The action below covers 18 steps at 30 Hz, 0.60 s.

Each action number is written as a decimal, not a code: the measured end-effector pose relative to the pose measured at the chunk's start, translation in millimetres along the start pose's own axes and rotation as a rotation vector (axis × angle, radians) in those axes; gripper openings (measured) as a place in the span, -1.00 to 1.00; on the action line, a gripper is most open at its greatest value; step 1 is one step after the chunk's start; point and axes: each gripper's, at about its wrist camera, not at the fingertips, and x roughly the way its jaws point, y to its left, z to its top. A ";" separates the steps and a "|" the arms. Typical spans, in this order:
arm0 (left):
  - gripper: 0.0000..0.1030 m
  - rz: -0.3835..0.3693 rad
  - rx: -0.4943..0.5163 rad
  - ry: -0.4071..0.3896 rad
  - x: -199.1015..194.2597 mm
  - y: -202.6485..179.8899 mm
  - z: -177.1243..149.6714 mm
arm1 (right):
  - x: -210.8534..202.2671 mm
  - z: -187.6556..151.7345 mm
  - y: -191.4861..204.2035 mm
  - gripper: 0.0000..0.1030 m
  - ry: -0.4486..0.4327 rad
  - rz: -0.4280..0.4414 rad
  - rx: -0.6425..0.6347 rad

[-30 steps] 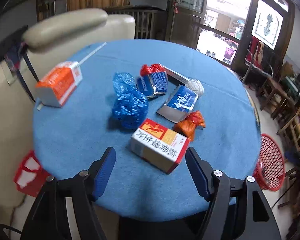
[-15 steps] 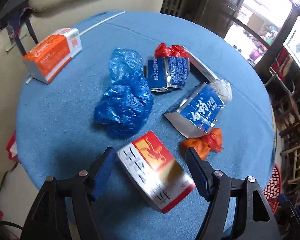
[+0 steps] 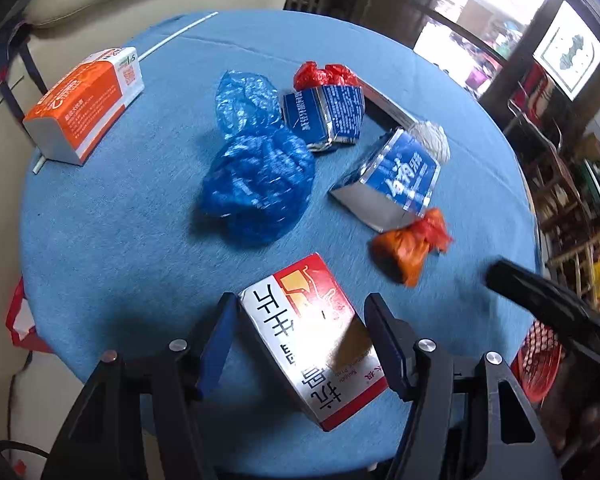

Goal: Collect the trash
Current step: 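Grasp the orange wrapped bundle with the right gripper while the left gripper approaches the medicine box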

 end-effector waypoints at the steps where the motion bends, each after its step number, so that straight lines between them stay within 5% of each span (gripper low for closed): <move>1: 0.28 -0.008 0.015 0.006 0.1 1.4 0.4 | 10.7 3.7 5.3 0.26 0.017 -0.004 0.001; 13: 0.29 -0.095 0.054 0.053 -7.1 19.9 -1.1 | 77.8 17.7 40.1 0.25 0.076 -0.211 -0.033; 15: 0.29 -0.111 0.035 0.058 -9.9 21.9 -2.5 | 77.0 17.3 42.9 -0.04 0.076 -0.187 -0.057; 18: 0.29 -0.138 0.012 0.063 -14.9 21.4 -6.7 | 73.8 14.5 48.5 -0.17 0.064 -0.198 -0.102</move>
